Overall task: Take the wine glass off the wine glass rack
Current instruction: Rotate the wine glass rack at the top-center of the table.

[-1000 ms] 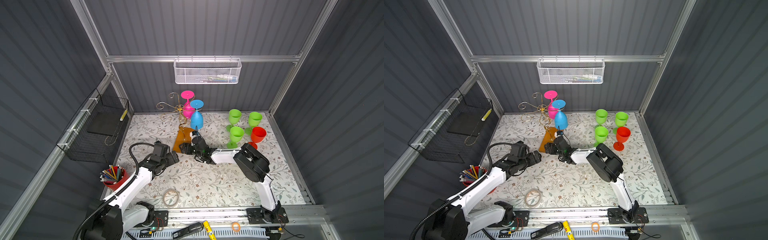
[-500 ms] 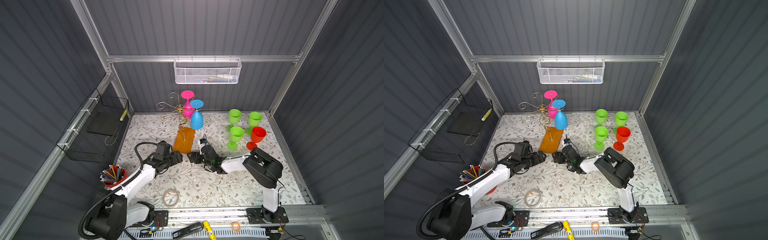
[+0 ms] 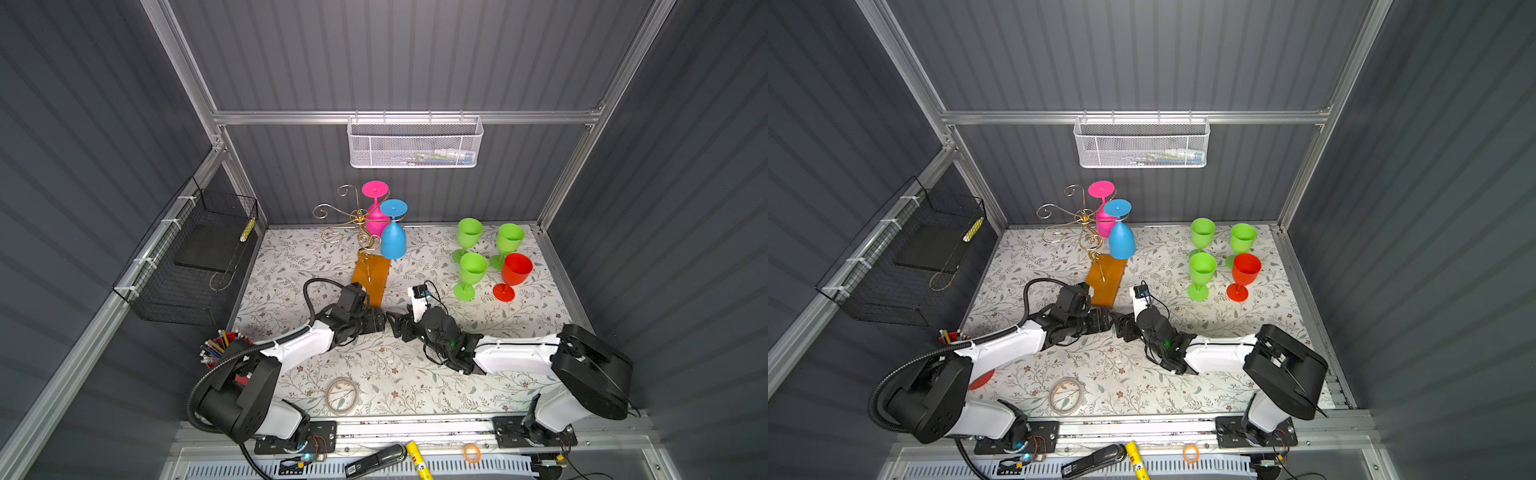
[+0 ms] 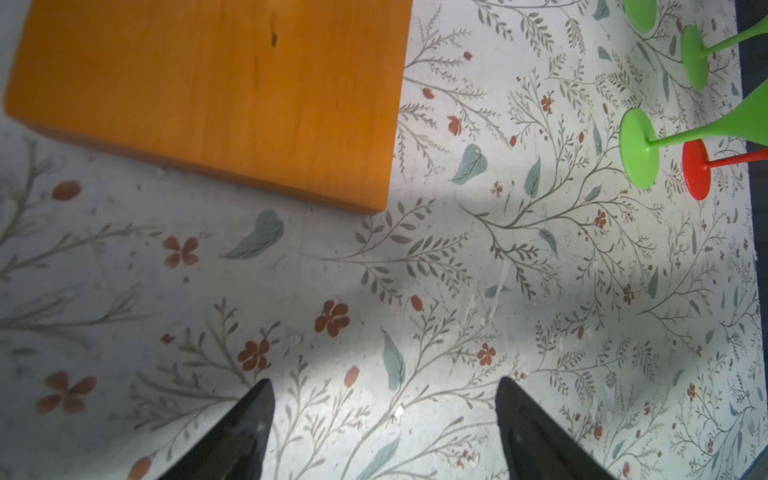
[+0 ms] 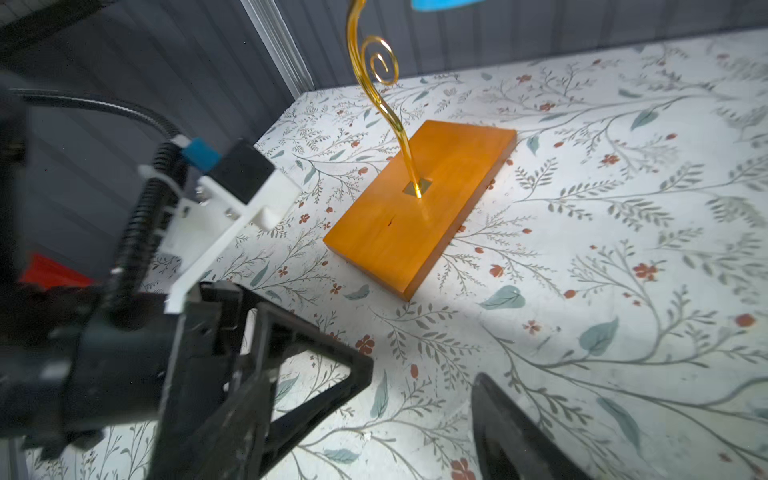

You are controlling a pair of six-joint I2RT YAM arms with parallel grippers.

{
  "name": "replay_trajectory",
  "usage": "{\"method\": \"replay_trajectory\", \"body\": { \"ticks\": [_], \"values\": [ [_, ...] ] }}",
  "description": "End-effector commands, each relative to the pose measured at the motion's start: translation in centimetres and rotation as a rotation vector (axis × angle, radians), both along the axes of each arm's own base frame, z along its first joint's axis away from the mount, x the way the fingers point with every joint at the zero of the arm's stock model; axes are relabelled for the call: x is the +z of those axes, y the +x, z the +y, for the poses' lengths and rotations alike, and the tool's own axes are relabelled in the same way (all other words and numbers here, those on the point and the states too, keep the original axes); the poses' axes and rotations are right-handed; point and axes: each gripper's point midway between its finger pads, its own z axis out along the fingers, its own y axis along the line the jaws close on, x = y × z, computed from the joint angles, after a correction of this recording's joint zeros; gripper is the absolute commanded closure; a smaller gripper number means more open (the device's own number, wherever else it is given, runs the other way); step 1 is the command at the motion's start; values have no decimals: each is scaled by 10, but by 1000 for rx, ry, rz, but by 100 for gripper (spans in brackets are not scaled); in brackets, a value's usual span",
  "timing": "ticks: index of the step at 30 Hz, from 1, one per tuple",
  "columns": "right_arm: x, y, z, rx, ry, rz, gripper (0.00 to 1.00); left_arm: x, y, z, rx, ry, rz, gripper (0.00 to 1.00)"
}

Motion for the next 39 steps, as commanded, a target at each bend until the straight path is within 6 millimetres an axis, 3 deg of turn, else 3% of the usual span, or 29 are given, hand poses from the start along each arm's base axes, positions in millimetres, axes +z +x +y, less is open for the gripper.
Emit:
{"method": "replay_trajectory", "body": {
  "ticks": [1,12,22,30,39],
  "values": [
    [12,-1,-28,-82,-88,-73,25,16,14,-25,-67,-28,-66,17],
    [64,-20,-84,-168,-67,-141,25,4,23,-67,-154,23,-82,17],
    [77,-32,-93,-144,-55,-172,25,-7,47,-82,-170,75,-84,17],
    [92,-37,-93,-126,-43,-202,25,-18,59,-72,-172,180,-86,17],
    [99,-37,-85,-97,-46,-214,24,-33,71,-42,-117,221,-45,17]
  ]
}}
